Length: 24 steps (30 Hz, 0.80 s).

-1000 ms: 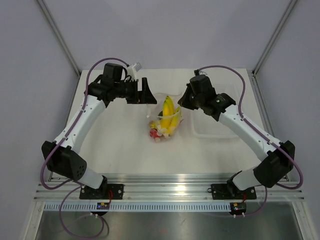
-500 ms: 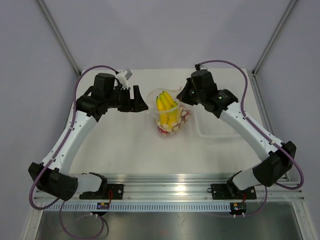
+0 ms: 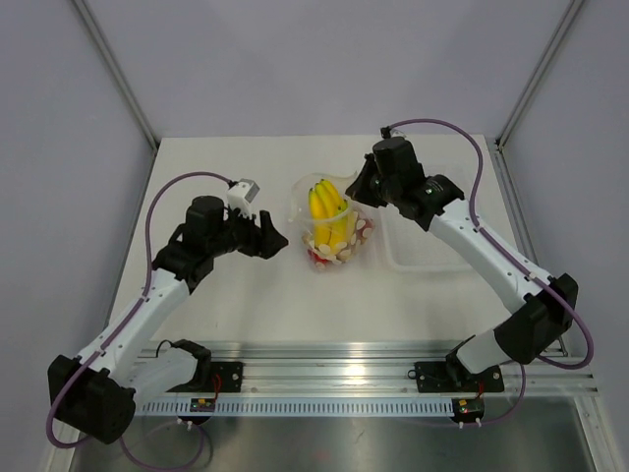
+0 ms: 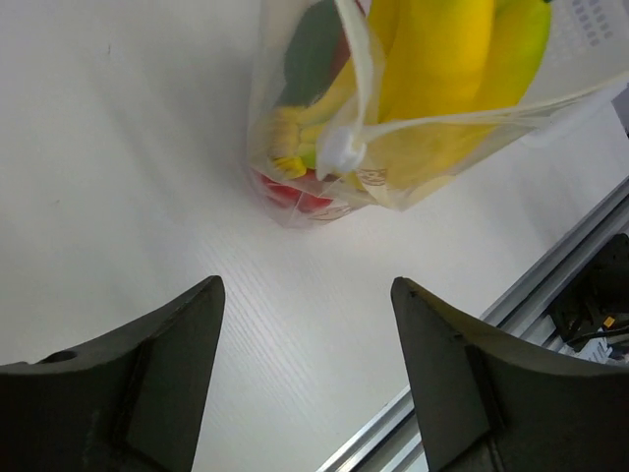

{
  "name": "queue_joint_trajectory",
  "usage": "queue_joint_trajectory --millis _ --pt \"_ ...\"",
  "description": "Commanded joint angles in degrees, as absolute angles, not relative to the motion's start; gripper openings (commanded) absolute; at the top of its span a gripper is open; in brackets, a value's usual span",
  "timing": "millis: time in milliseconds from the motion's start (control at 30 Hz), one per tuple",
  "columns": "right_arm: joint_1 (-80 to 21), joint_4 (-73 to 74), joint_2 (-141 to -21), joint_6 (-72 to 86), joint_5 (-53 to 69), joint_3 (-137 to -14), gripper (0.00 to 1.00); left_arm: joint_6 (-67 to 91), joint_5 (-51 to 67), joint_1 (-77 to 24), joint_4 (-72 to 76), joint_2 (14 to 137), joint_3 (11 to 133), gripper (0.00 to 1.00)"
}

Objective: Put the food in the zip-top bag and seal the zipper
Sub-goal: Adjust the zipper food storage bag at the center of the board.

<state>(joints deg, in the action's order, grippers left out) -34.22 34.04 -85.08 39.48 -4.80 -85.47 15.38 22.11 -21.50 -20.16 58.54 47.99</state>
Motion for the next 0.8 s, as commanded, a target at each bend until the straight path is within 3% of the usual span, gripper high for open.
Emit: queue_joint_trajectory --millis 0,267,567,667,700,733,767 --pt "-34.37 30.76 -85.96 40.25 -2.73 -86.92 0.0 11.35 23.12 -21.97 -8.0 57.12 48.34 0.69" --pt "-34.37 30.67 -86.75 40.17 -2.29 -87.45 0.0 5.63 25.4 -22.67 -9.58 65.64 54.31 0.6" --pt "-34.37 30.67 -87.27 40.08 -2.2 -87.54 0.0 4.3 29.43 -23.73 -7.47 69.25 55.37 0.58" --pt "-34.37 30.5 -87.54 40.34 -2.11 -87.54 0.0 5.18 31.89 -23.82 -6.86 70.57 56.24 0.36" --pt "-34.37 30.41 -87.63 40.34 -2.02 -87.54 0.0 5.27 32.77 -23.82 -7.46 71.1 56.77 0.14" --pt "-34.37 30.41 -87.71 40.34 -2.02 -87.54 0.0 5.1 33.48 -23.82 -8.34 72.41 57.73 0.02" --pt "-34.37 30.5 -87.71 40.34 -2.11 -87.54 0.0 4.49 34.27 -23.82 -10.0 72.86 58.96 0.0"
